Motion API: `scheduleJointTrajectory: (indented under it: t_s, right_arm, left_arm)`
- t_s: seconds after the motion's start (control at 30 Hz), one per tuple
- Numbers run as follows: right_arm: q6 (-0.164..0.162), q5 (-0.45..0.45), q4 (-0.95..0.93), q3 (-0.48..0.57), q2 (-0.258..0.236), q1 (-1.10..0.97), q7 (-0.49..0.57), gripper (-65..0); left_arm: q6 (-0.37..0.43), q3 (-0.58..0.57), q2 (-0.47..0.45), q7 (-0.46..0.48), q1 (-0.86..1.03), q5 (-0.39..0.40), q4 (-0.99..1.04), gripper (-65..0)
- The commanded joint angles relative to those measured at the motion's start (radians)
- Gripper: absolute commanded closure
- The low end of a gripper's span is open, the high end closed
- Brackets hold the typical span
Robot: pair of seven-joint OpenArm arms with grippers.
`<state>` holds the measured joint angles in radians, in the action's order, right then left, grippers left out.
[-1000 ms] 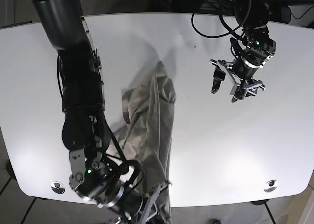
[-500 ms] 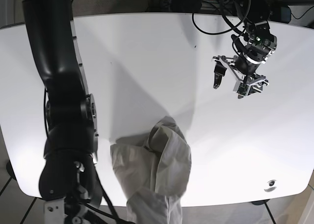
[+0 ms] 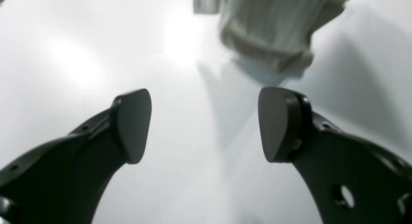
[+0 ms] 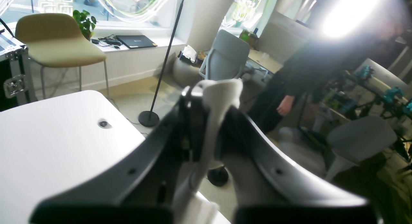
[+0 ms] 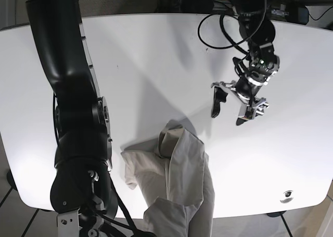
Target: Fold the T-shirt properly
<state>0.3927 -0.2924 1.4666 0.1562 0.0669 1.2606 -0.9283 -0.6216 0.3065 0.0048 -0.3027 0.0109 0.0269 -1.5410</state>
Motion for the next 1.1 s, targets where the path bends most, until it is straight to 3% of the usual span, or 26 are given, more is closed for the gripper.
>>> scheduleJointTrajectory:
  t_s: [0.03, 0.23, 0.37, 0.7, 0.9, 1.03, 1.1]
  right_arm:
    - [-0.005, -0.001, 0.010, -0.007, -0.002, 0.045, 0.036, -1.7]
    - [-0.004, -0.001, 0.010, -0.007, -0.002, 0.045, 0.036, -1.9]
    - [-0.004, -0.001, 0.010, -0.008, -0.003, 0.045, 0.036, -1.9]
    - [0.016, -0.003, 0.016, -0.010, -0.003, 0.045, 0.036, -1.9]
    - [0.016, -0.003, 0.016, -0.010, -0.003, 0.045, 0.036, -1.9]
    - [0.016, -0.003, 0.016, -0.011, -0.020, 0.045, 0.036, -1.9]
    - [0.016, -0.003, 0.016, -0.011, -0.029, 0.045, 0.036, -1.9]
  left_arm:
    - [-0.002, -0.033, -0.007, 0.040, -0.053, 0.018, 0.046, -48.5]
    - [0.003, -0.099, -0.007, 0.141, -0.187, 0.018, 0.304, -48.5]
    - [0.061, -0.103, -0.012, 0.182, -0.283, 0.018, 0.440, -48.5]
    - [0.058, -0.212, -0.015, 0.187, -0.538, 0.018, 0.831, -48.6]
    - [-0.017, -0.300, -0.006, 0.181, -0.569, 0.012, 0.890, -47.4]
    - [-0.021, -0.361, -0.015, 0.181, -0.566, 0.011, 0.917, -14.6]
    - [-0.022, -0.389, -0.032, 0.182, -0.566, 0.012, 0.943, -2.1]
